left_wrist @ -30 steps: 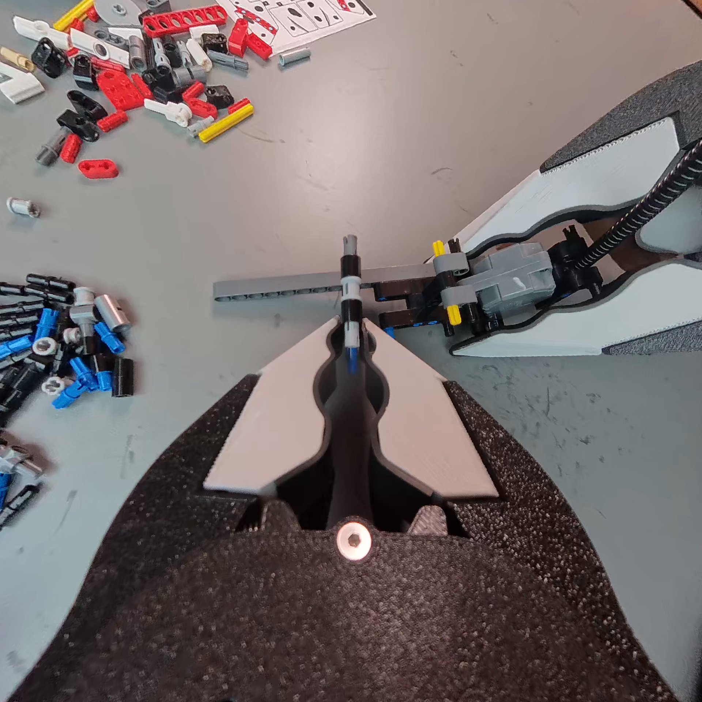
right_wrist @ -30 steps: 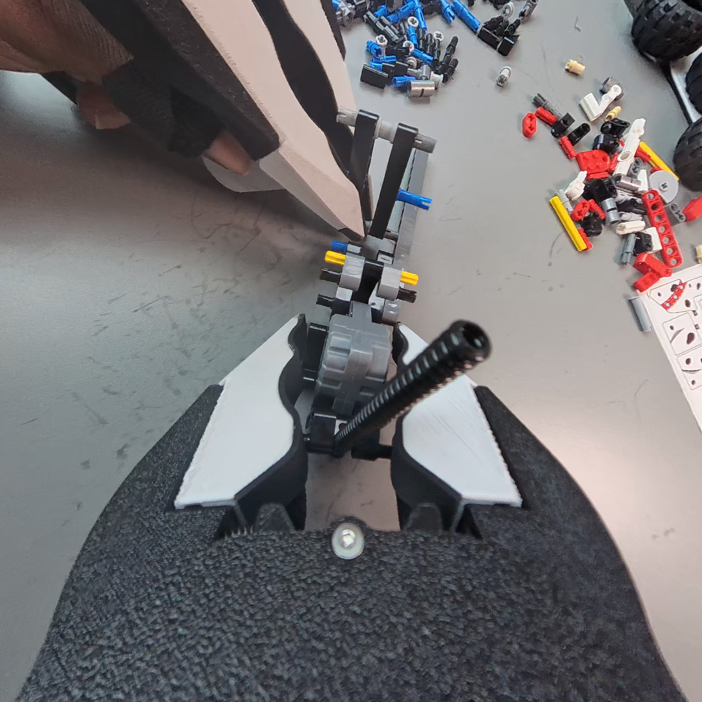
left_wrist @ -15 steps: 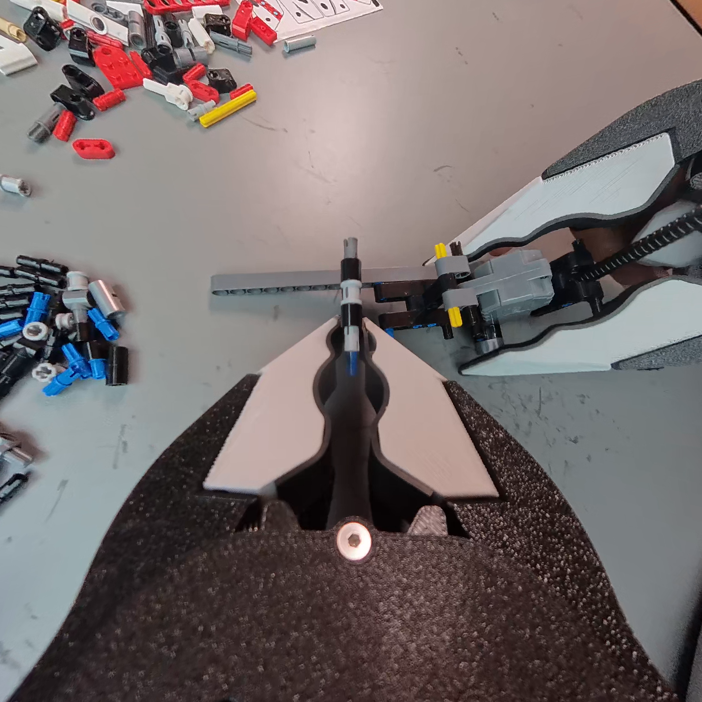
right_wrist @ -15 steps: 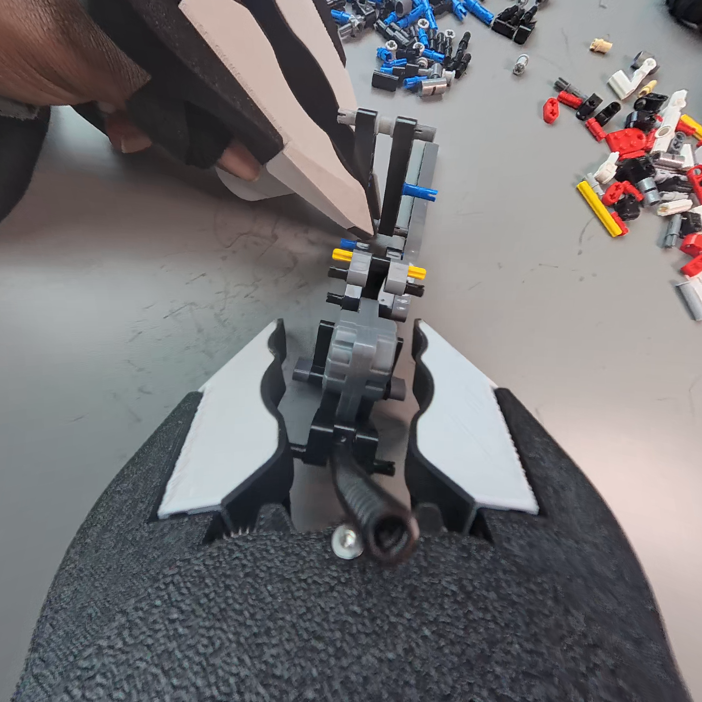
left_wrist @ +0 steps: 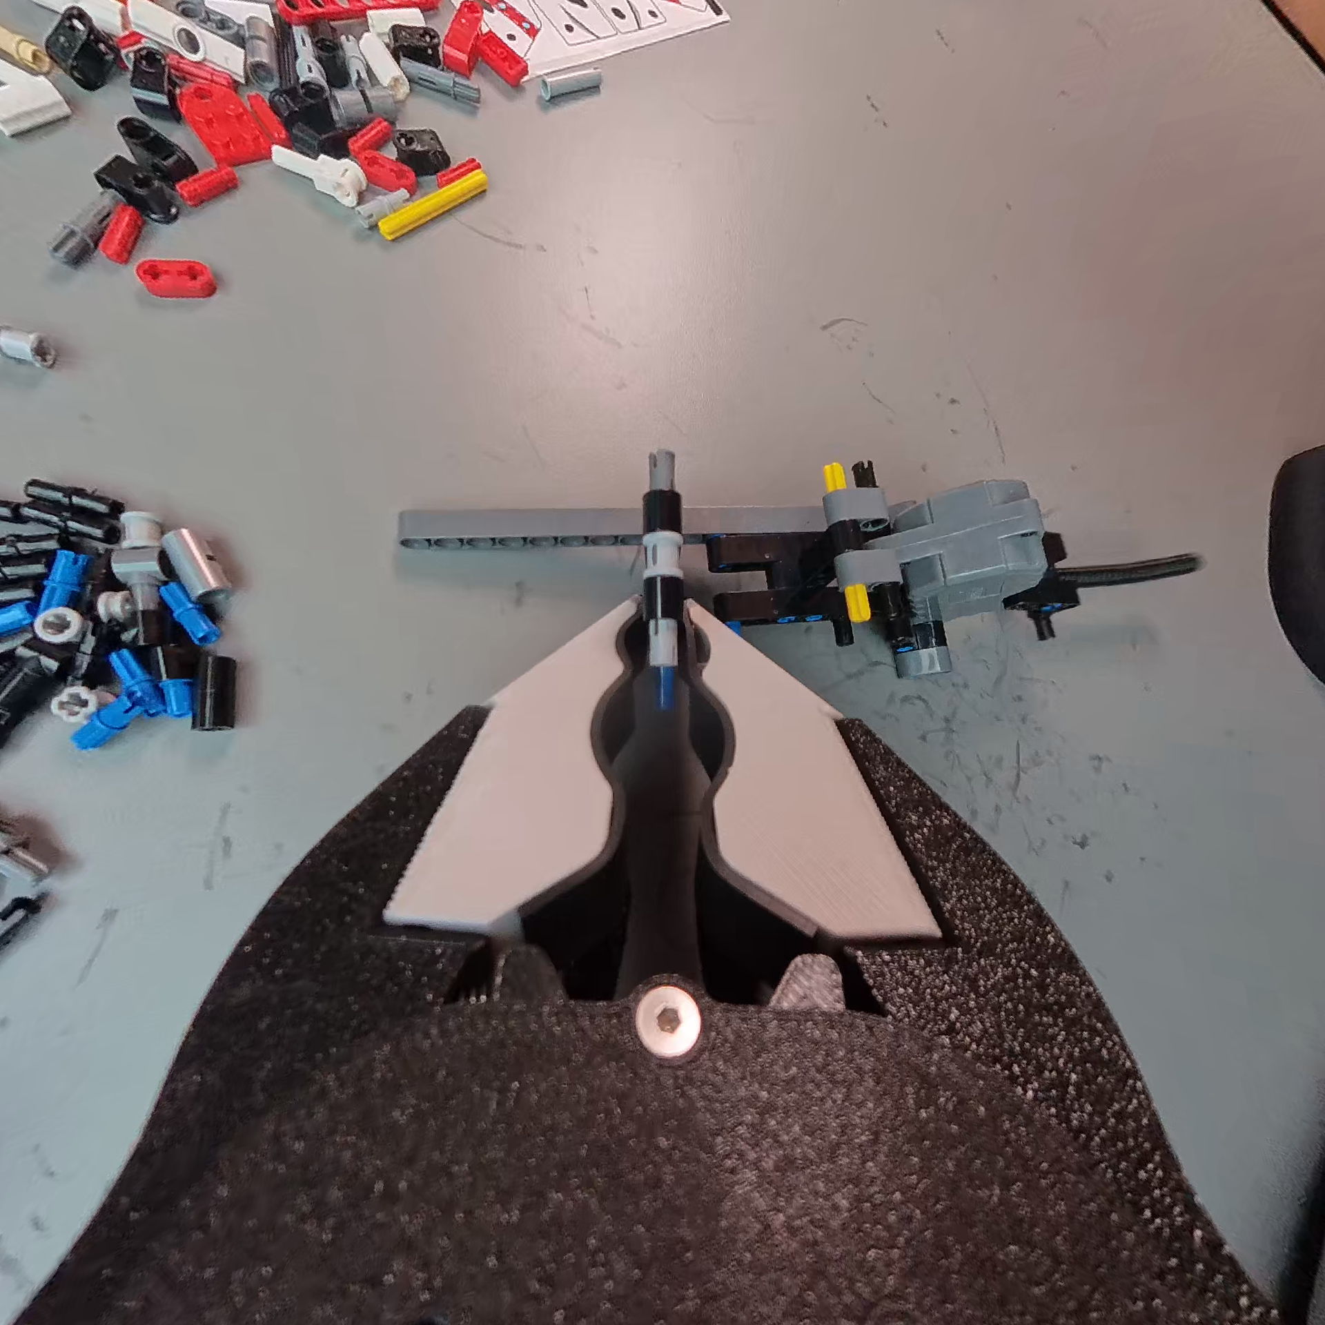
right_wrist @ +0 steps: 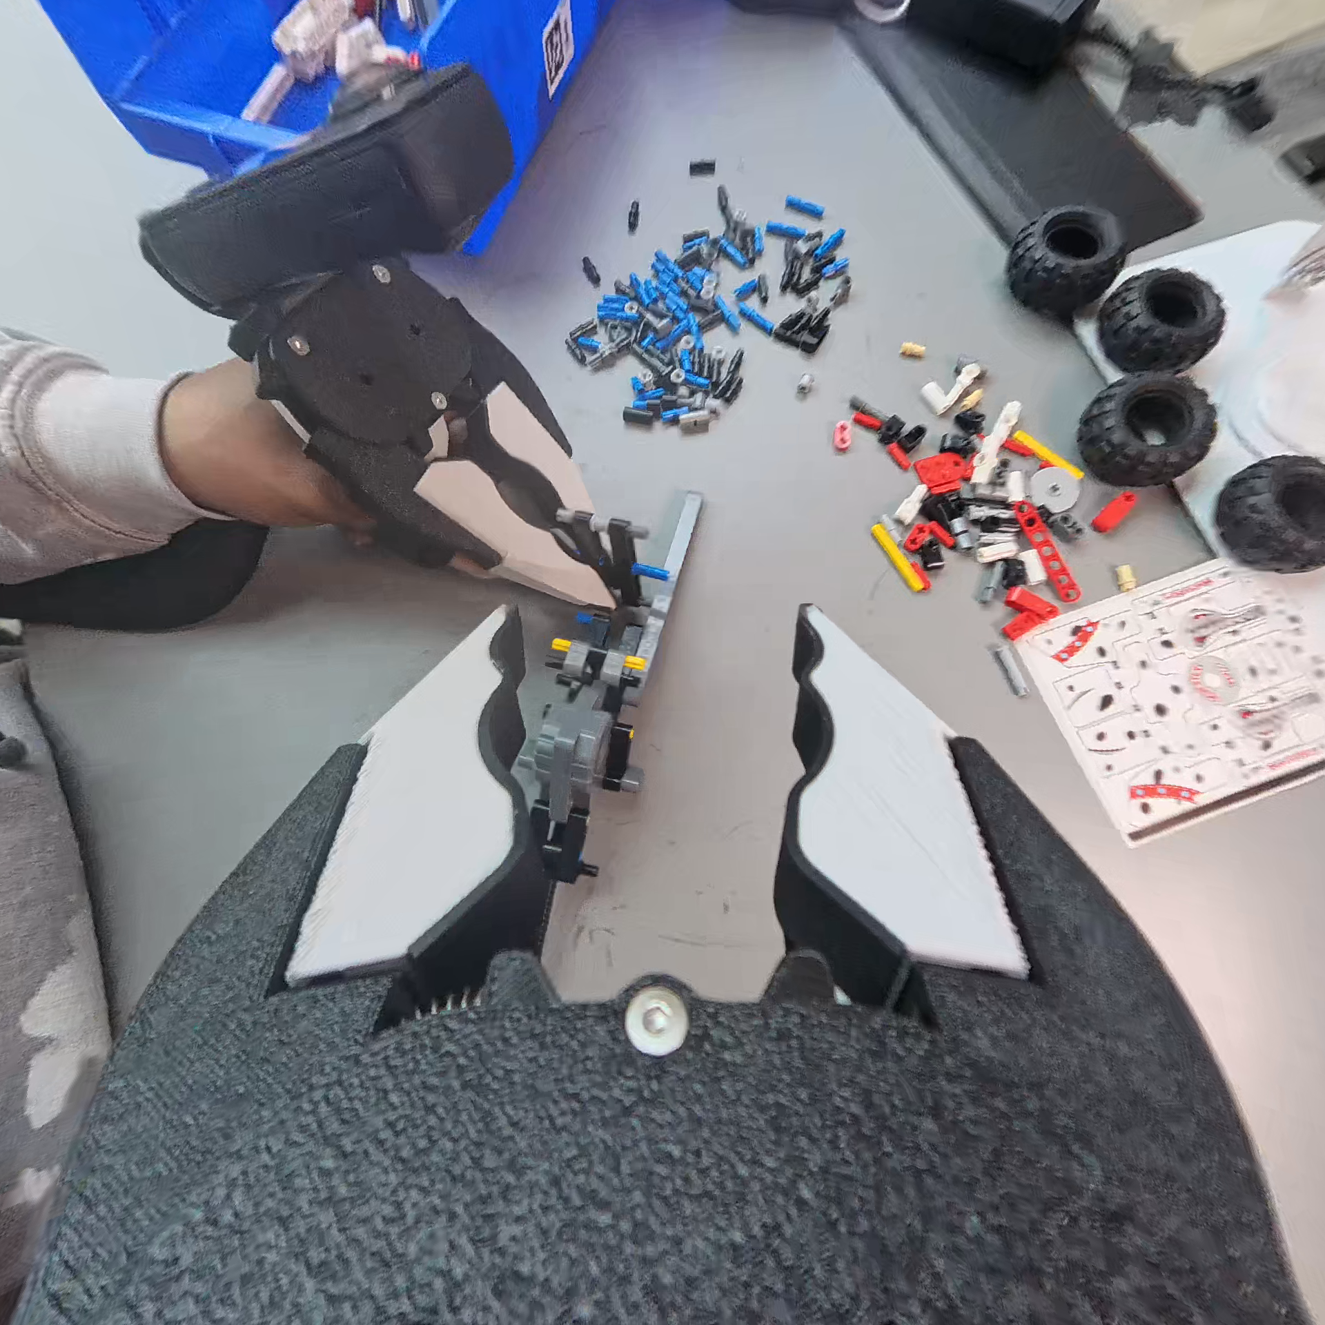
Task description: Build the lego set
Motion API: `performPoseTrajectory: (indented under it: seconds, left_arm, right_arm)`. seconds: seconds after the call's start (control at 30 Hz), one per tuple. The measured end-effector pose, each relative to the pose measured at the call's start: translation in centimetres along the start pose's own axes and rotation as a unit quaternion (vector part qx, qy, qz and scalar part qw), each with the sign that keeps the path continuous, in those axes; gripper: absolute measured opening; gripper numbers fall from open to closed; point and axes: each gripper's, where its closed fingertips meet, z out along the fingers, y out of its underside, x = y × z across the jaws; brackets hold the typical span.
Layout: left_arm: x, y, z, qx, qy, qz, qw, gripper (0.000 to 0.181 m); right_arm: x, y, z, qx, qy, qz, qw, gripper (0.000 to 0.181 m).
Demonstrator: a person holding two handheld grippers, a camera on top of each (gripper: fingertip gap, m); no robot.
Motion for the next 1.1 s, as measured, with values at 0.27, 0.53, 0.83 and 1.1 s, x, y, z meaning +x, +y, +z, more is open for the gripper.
performPoseTrajectory:
  seconds: [0.27,0.53,0.83,1.1]
  left_arm:
    - [0.2,0.1,0.0,-0.006,0.004,0.002,1.0,0.007]
    - [0.2,-0.3,-0.2,-0.003,0.006,0.004,1.0,0.007]
    - [0.1,0.1,0.1,-0.016,0.012,0.001,1.0,0.006]
    - [0.0,0.0,0.2,-0.014,0.0,0.004,1.0,0.006]
  right_arm:
    - [-2.1,5.6,9.5,-0.156,0.018,-0.019,0.987,0.07]
    - [-2.0,6.4,10.7,-0.175,0.024,0.005,0.984,0.055]
    - [-2.0,6.4,10.7,-0.161,0.025,0.005,0.987,0.052]
    - [-2.0,6.3,10.7,-0.144,0.026,0.002,0.989,0.047]
